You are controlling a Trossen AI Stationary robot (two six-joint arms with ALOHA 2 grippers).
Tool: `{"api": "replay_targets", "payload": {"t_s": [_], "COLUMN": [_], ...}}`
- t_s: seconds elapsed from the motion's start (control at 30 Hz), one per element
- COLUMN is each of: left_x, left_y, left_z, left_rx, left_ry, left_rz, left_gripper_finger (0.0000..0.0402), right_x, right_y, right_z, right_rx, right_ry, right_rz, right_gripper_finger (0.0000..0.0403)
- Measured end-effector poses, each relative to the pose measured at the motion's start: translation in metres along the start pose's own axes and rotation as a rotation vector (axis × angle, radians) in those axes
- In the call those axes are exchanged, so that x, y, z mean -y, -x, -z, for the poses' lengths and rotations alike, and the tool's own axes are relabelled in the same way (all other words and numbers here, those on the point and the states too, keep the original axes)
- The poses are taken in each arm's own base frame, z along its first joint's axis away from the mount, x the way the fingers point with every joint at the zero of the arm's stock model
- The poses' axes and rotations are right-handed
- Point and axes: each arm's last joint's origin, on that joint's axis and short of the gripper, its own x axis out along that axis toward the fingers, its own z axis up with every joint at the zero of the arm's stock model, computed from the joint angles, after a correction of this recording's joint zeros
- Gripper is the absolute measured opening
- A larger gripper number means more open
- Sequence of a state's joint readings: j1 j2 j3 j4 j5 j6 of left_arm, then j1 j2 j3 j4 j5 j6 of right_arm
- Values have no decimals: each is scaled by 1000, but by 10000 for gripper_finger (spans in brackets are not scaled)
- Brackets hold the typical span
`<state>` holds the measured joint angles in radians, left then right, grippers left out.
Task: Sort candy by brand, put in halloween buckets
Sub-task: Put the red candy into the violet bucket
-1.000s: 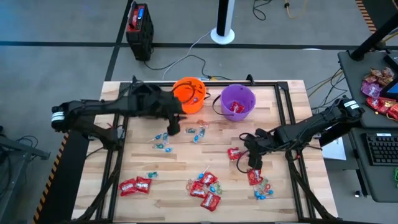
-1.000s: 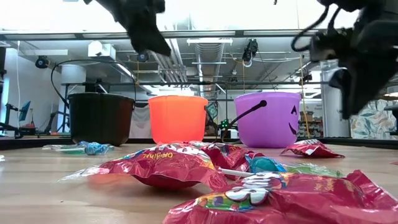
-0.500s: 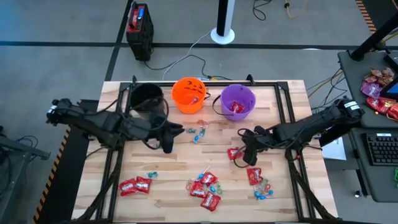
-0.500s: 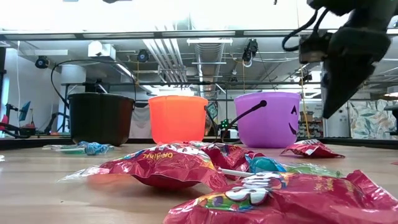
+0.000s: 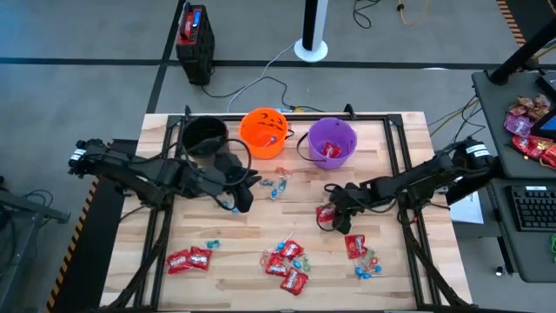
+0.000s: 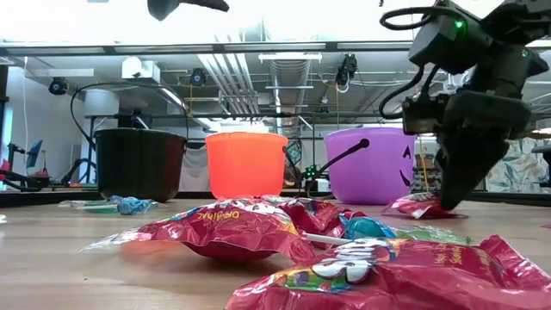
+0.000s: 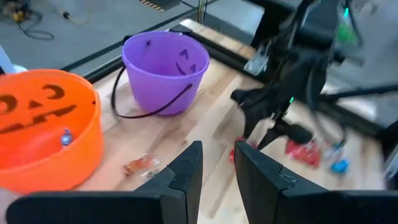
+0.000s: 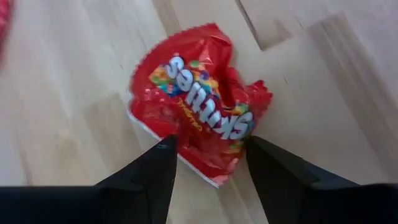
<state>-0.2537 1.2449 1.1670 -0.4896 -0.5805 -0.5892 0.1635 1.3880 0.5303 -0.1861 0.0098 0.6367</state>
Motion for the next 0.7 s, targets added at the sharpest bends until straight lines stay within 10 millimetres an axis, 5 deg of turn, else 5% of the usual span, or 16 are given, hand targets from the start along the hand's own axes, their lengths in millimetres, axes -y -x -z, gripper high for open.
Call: {"api": "replay_targets", "payload": {"t_s": [0.13,0.23,0.37,0.5,0.7], "left_x": [-13,-24,-38,-50,-57], "left_y": [-3,-5,-6,3,27], "left_z": [0,-6,-15,-22,-22], "left_rx": [-48,-60,-65,-80,-138], "left_ry": [-69,-117,-177,-201,-199], "left_rz": [-16,-6,16,59,230], "left_gripper_finger": [77,77,77,77,77], "right_x": [2,3,-3,-12,-35], "right_y": [-13,-17,-7,30,139], "right_z": [2,3,-4,-14,-65], "right_rx": [-24,-37,-16,17,361], "right_ry": [-37,-44,-63,-94,-110], "right_rz": [32,45,-3,-92,-157], "right_gripper_finger": [141,72,21,13,10]}}
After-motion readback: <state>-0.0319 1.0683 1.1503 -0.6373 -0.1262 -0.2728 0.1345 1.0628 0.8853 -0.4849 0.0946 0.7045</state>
